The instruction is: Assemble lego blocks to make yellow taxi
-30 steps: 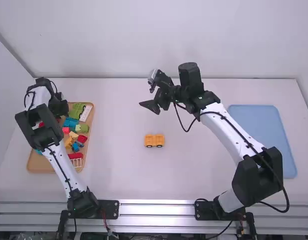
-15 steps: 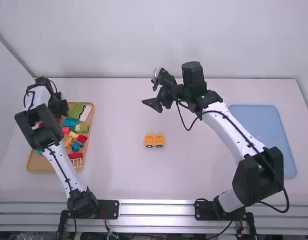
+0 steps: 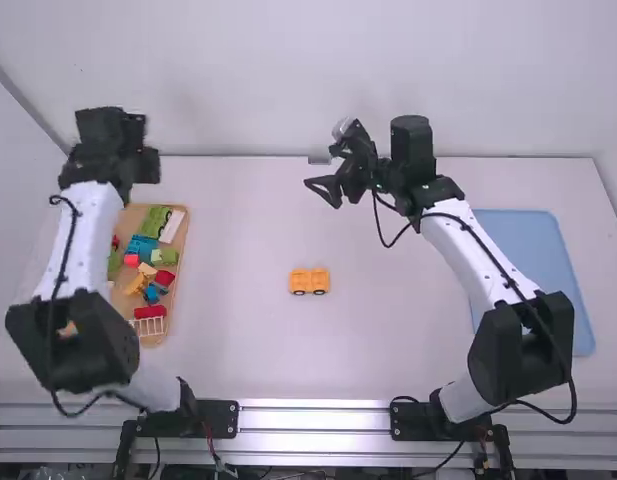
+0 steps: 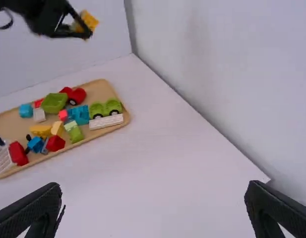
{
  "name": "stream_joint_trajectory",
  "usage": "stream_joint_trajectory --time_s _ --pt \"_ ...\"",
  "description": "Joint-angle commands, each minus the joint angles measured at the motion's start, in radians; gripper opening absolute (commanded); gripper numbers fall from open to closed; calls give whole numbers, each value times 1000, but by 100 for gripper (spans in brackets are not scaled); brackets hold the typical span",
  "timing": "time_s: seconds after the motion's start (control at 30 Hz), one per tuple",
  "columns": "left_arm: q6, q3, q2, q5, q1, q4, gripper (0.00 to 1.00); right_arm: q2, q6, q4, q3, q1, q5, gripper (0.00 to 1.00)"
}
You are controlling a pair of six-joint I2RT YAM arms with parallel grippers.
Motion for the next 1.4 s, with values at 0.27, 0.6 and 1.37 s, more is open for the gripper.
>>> stream_joint_trajectory --time_s 0.27,0.6,1.37 --pt "166 -601 -273 199 -359 516 18 10 174 153 -165 -14 -180 99" --pt "21 -726 -242 203 -533 779 10 9 434 600 -435 -20 -120 98" --pt "-147 -726 -59 162 -686 1110 4 9 412 590 -450 50 -59 65"
